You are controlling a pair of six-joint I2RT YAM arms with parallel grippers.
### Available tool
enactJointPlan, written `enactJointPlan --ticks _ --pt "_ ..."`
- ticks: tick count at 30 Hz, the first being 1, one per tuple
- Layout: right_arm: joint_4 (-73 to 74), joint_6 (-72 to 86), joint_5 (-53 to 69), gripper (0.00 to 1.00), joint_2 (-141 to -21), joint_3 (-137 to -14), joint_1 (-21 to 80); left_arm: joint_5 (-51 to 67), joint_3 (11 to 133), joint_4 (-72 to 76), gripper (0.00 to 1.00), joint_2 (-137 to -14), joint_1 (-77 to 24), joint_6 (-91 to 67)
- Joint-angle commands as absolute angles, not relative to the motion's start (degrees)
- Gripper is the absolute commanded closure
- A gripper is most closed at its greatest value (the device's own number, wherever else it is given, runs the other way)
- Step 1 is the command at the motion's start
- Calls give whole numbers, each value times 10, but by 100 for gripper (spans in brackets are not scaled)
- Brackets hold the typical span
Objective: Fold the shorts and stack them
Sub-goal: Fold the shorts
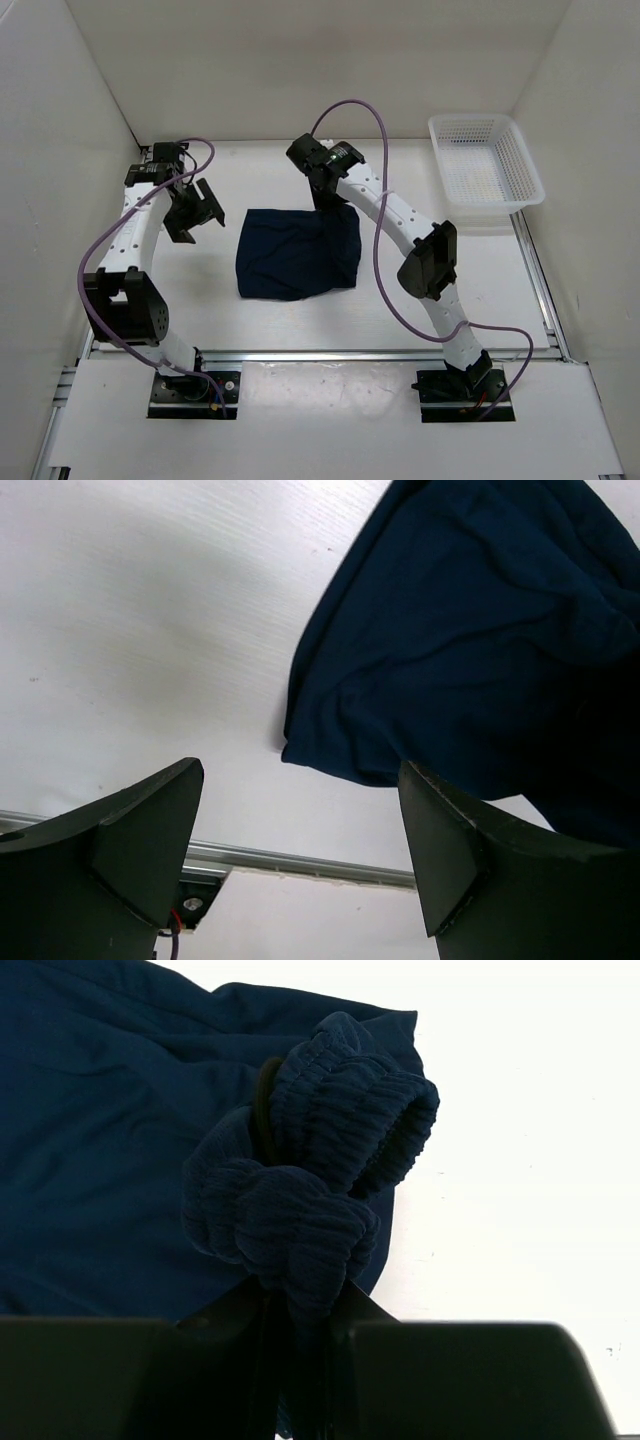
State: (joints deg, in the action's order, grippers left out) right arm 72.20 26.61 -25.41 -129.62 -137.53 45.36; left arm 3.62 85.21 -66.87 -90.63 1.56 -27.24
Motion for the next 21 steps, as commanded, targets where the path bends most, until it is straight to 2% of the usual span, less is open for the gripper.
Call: enactJointPlan --ticks 1,11,15,19,21 --pt "729 276 -258 100 -1299 -1407 464 44 851 -681 10 -888 20 -275" --pt "707 276 -258 100 -1264 -1395 469 44 803 -651 10 -877 43 -275" --pt "701 276 -263 100 -1244 -1374 469 31 755 -603 11 -925 55 -275" --pt "696 276 -263 100 -1222 -1353 469 43 748 -568 16 -983 43 -280" --pt "696 271 -268 100 -1215 -1353 469 48 748 -556 24 -1006 38 -286"
